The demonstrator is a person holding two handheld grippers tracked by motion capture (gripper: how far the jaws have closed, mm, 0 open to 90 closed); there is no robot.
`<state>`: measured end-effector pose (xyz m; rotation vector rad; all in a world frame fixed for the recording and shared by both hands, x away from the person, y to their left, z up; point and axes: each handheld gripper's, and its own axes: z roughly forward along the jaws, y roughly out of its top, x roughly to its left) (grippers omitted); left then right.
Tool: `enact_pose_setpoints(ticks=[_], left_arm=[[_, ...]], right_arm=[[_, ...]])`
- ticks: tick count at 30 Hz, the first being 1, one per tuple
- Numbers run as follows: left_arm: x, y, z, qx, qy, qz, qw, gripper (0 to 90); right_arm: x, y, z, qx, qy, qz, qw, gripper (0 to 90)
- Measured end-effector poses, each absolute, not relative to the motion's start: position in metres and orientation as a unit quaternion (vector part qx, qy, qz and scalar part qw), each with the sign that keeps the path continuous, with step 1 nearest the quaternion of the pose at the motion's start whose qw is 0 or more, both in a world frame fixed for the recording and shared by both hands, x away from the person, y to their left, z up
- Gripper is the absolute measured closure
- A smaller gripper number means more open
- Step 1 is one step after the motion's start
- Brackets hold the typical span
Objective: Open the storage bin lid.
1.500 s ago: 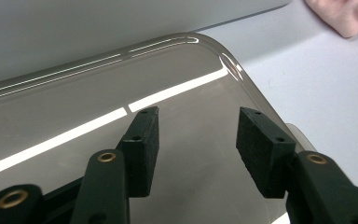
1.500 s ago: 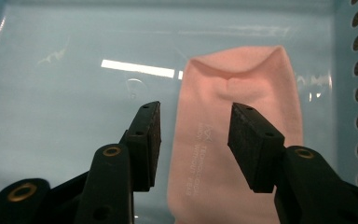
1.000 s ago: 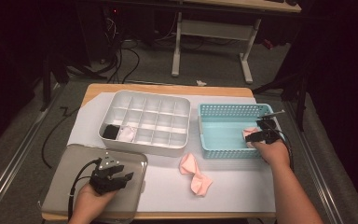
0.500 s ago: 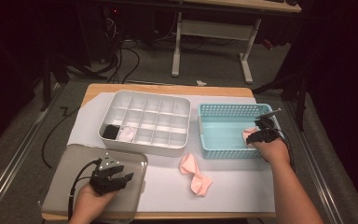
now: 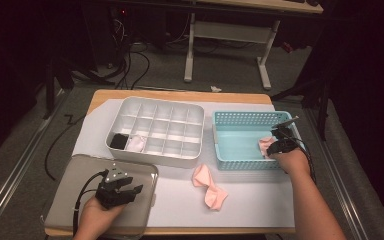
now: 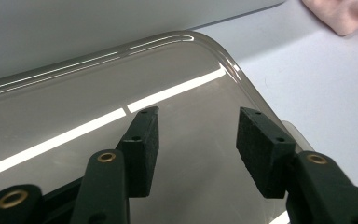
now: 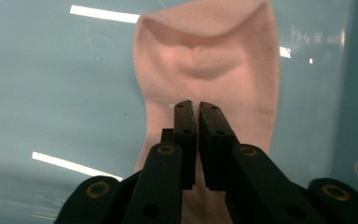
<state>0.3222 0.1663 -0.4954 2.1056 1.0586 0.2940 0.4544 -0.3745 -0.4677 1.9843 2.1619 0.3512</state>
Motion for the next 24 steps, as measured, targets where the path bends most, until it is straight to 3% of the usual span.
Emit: enact_pose_setpoints(ticks=[24], left_arm=[[0.322,0.166,-0.495,0.822,0.412,0.115,0.375,49.3]], right_arm=[[0.437,-0.362,-0.438,0.645,0.726,0.203,0.125,87.1]])
